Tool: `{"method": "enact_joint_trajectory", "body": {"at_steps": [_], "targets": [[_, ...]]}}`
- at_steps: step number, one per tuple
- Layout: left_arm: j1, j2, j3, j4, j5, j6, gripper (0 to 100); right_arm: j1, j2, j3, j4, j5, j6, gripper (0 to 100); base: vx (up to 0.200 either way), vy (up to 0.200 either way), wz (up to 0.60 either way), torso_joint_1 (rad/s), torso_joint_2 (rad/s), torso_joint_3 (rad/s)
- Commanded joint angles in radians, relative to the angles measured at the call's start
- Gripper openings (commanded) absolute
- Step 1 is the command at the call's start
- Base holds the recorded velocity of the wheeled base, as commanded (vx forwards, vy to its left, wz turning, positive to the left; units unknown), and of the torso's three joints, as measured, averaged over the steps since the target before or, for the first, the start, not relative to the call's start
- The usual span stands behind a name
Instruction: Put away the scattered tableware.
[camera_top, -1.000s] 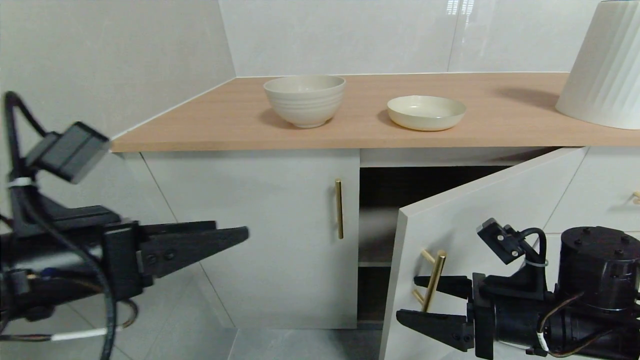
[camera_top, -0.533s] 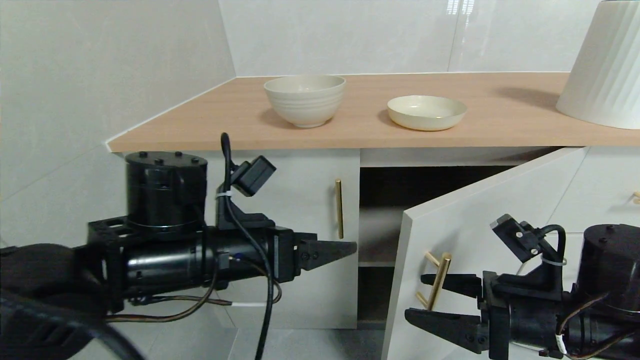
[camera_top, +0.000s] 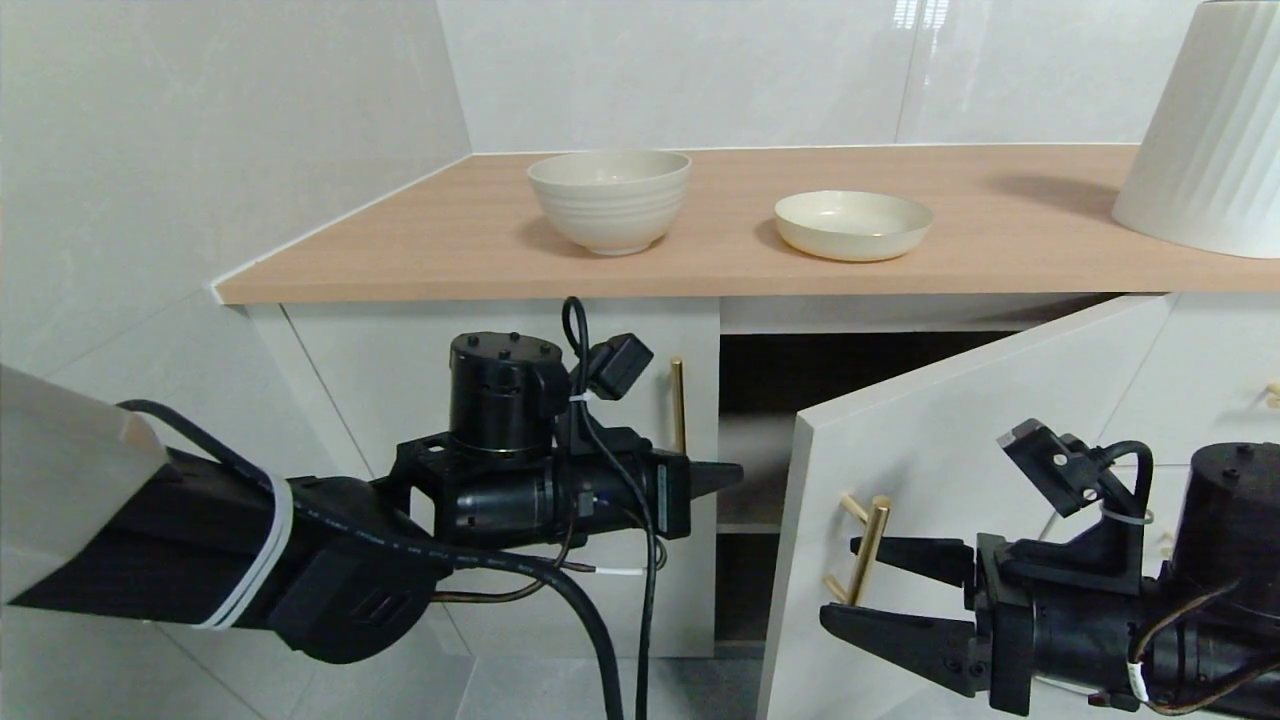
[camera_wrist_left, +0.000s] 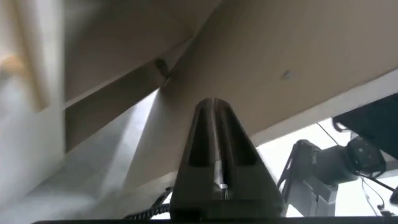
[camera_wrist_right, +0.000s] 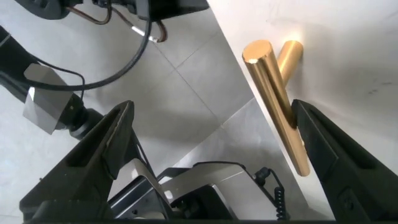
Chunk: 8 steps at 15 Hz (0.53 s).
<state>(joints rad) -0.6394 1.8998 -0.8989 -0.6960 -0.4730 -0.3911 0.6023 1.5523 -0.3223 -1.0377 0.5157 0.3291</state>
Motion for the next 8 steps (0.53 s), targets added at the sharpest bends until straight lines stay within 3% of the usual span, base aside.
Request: {"method": "enact_joint_trajectory", "body": {"at_steps": [1, 8], "targets": [[-0.031, 0.042, -0.041, 0.001, -0.001, 0.000, 0, -0.009, -0.001, 0.005, 0.001, 0.000, 0.001, 100, 0.000, 0.000, 0.00, 0.000, 0.00, 0.000], [-0.111, 0.147, -0.147, -0.017, 0.001, 0.000, 0, -0.027, 0.006, 0.003, 0.002, -0.002, 0.001, 100, 0.000, 0.000, 0.00, 0.000, 0.00, 0.000]]}}
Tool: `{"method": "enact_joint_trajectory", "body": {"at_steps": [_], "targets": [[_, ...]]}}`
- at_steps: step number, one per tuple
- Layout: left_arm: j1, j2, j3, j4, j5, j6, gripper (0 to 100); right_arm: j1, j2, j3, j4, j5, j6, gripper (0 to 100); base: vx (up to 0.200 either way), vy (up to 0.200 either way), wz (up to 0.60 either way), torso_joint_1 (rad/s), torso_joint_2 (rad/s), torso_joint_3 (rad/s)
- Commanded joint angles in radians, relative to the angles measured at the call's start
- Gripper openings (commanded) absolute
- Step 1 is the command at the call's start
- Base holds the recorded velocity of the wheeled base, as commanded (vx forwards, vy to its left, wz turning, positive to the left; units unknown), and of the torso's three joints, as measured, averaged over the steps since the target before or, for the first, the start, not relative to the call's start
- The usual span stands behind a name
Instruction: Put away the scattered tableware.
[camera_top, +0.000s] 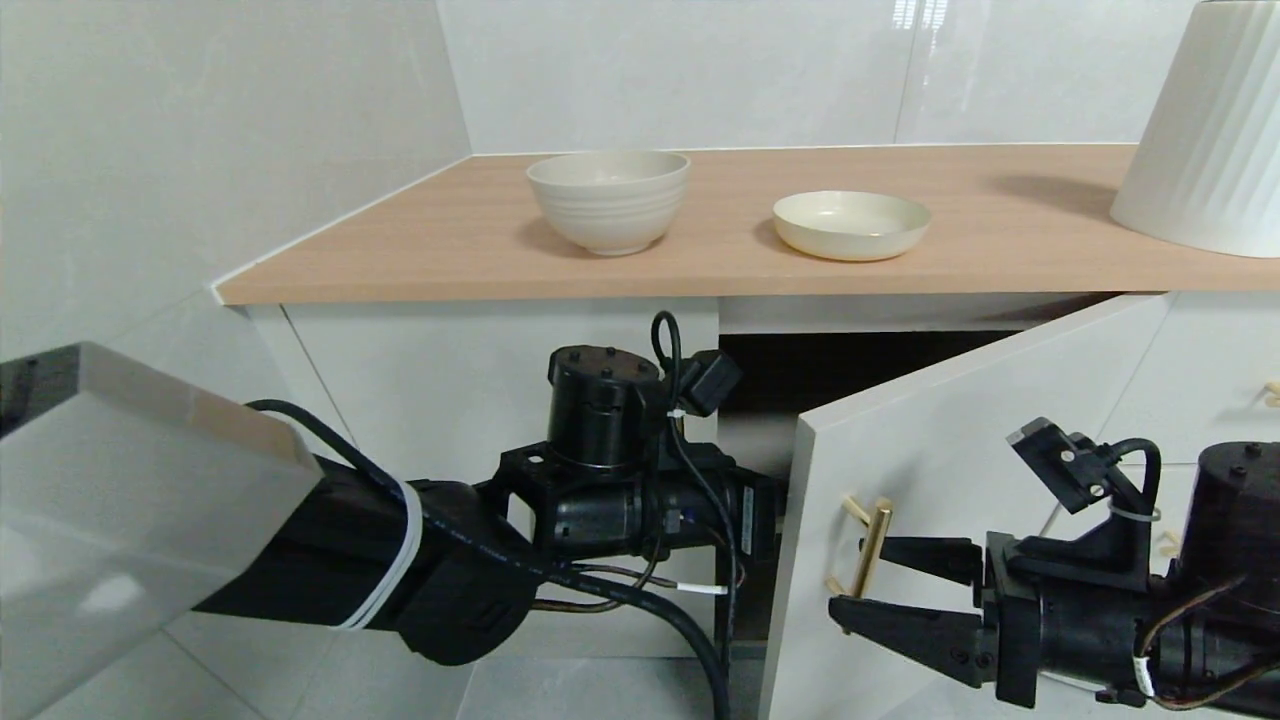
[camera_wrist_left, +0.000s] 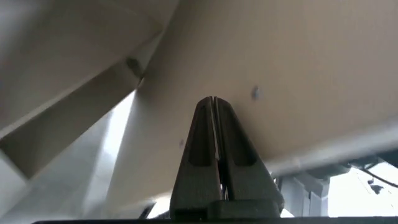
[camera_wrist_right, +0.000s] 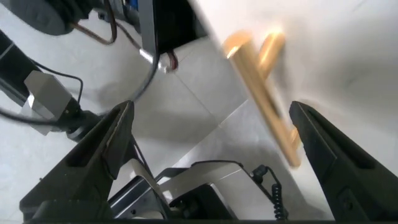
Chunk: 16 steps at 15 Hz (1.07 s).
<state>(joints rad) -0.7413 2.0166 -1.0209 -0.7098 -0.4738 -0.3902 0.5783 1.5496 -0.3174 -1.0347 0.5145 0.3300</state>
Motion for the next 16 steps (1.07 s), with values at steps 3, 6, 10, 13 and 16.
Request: {"method": "enact_joint_trajectory", "body": {"at_steps": [3, 6, 10, 13, 16], "targets": [[-0.013, 0.022, -0.021, -0.010, 0.009, -0.001, 0, -0.017, -0.072, 0.005, 0.039, -0.001, -0.003, 100, 0.000, 0.000, 0.00, 0.000, 0.00, 0.000], [-0.013, 0.013, 0.007, -0.020, 0.018, 0.001, 0, -0.100, -0.204, 0.006, 0.260, -0.001, -0.058, 100, 0.000, 0.000, 0.00, 0.000, 0.00, 0.000], [-0.026, 0.016, 0.067, -0.204, 0.009, -0.002, 0, -0.118, -0.462, -0.088, 0.668, -0.002, -0.134, 100, 0.000, 0.000, 0.00, 0.000, 0.00, 0.000], [-0.046, 0.010, 0.070, -0.204, 0.014, -0.004, 0, -0.118, -0.453, -0.089, 0.671, -0.005, -0.134, 100, 0.000, 0.000, 0.00, 0.000, 0.00, 0.000], [-0.046, 0.022, 0.061, -0.191, 0.014, -0.004, 0, -0.117, -0.441, -0.089, 0.670, -0.024, -0.134, 100, 0.000, 0.000, 0.00, 0.000, 0.00, 0.000]]}}
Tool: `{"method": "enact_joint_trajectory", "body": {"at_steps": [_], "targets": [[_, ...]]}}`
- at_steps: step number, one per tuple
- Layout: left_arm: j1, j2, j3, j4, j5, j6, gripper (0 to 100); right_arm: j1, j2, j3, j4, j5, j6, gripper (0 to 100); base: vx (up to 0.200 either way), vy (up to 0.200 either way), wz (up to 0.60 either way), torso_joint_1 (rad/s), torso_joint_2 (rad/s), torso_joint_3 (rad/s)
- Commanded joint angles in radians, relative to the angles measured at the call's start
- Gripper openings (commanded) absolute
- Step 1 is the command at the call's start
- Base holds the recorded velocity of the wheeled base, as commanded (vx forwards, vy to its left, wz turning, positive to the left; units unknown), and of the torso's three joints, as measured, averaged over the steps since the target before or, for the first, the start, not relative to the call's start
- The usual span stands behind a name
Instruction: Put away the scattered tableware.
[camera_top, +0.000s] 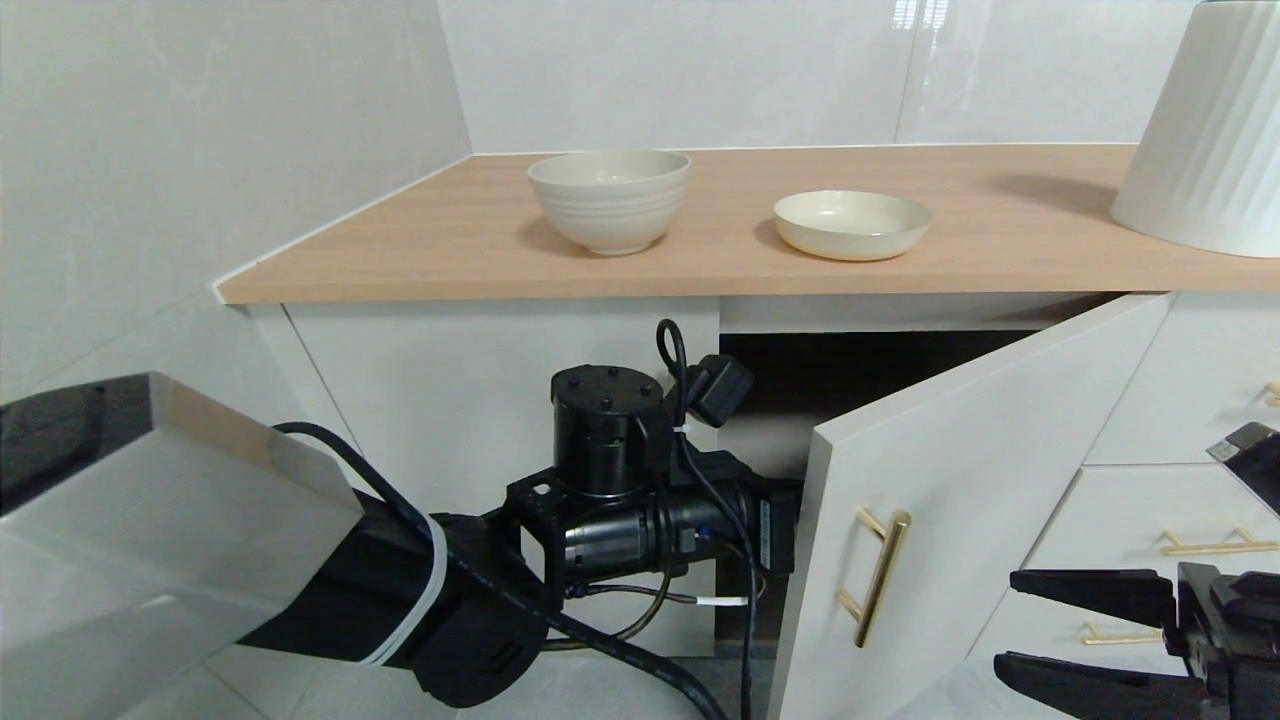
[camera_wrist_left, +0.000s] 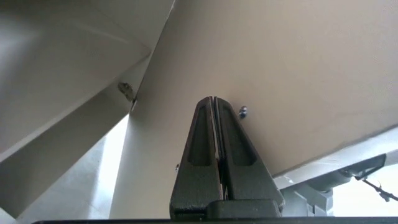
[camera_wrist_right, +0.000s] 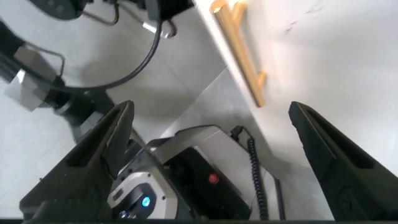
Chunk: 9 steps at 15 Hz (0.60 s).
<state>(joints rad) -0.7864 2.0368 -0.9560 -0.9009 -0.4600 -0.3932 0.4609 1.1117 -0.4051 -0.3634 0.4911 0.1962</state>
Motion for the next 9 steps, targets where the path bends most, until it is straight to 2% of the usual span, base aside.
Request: {"method": "enact_joint_trajectory", "body": {"at_steps": [1, 3, 6, 9], "targets": [[-0.001, 0.002, -0.020, 0.017, 0.000, -0.001, 0, 0.001, -0.001, -0.001, -0.002, -0.002, 0.000, 100, 0.000, 0.000, 0.00, 0.000, 0.00, 0.000], [-0.001, 0.008, -0.049, 0.046, 0.000, -0.007, 0, 0.001, 0.005, 0.002, -0.002, -0.002, -0.001, 100, 0.000, 0.000, 0.00, 0.000, 0.00, 0.000], [-0.001, 0.043, -0.081, 0.049, 0.001, -0.007, 0, 0.001, 0.016, 0.003, -0.002, 0.000, -0.001, 100, -0.200, 0.000, 0.00, 0.007, 0.00, -0.001], [-0.001, 0.060, -0.098, 0.059, 0.001, -0.006, 0, 0.009, 0.010, 0.003, -0.003, 0.001, -0.003, 100, 0.000, 0.000, 0.00, 0.000, 0.00, 0.000]]}}
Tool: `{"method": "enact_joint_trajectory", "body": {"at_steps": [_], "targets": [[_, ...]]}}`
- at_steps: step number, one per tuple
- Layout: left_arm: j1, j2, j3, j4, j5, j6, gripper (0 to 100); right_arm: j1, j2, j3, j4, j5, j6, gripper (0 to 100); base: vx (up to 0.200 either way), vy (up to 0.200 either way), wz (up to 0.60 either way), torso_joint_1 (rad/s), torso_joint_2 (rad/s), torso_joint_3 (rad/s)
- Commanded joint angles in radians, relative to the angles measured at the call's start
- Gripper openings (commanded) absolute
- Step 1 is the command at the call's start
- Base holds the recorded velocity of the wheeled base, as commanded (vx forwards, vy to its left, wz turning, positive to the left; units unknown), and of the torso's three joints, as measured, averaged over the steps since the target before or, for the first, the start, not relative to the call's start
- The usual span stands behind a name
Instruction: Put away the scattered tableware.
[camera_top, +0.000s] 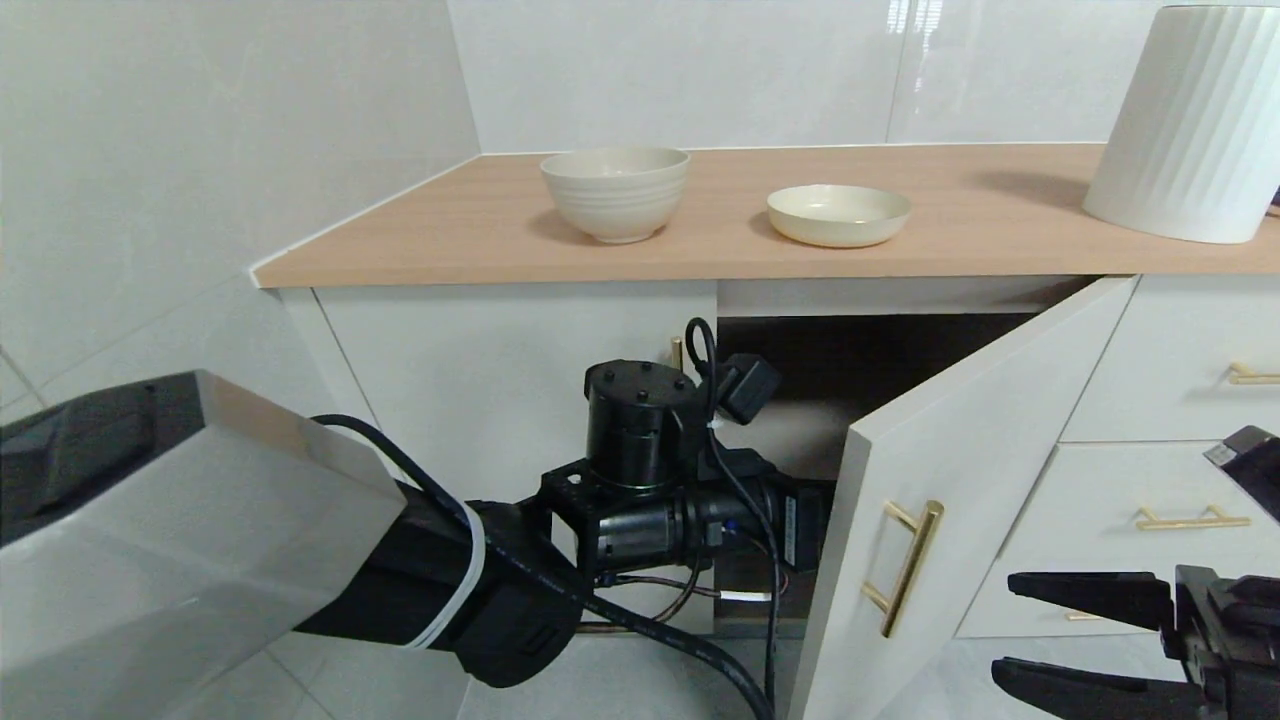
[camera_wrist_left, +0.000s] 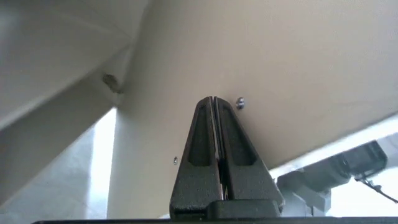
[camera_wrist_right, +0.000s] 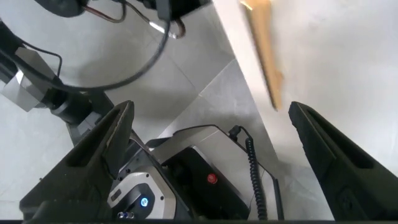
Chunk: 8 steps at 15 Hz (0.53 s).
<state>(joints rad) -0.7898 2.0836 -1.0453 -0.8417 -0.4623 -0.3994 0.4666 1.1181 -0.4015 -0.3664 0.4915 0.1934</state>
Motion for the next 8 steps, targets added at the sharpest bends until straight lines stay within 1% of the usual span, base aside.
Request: {"method": "enact_joint_trajectory", "body": {"at_steps": [1, 5, 6, 8], "targets": [[0.003, 0.013, -0.013, 0.010, 0.004, 0.001, 0, 0.003, 0.003, 0.000, 0.000, 0.001, 0.000, 100, 0.000, 0.000, 0.00, 0.000, 0.00, 0.000], [0.003, 0.004, -0.041, 0.059, 0.004, -0.001, 0, 0.003, -0.006, 0.001, 0.001, 0.002, 0.000, 100, 0.000, 0.000, 0.00, 0.000, 0.00, 0.000], [0.003, 0.006, -0.058, 0.085, 0.005, 0.001, 0, 0.004, -0.006, -0.002, 0.000, 0.004, 0.001, 100, -0.200, 0.000, 0.00, 0.002, 0.01, -0.002], [0.003, 0.015, -0.099, 0.148, 0.005, -0.001, 0, 0.040, -0.007, 0.000, 0.001, 0.002, 0.001, 100, -0.200, 0.000, 0.00, 0.007, 0.00, 0.007]]}}
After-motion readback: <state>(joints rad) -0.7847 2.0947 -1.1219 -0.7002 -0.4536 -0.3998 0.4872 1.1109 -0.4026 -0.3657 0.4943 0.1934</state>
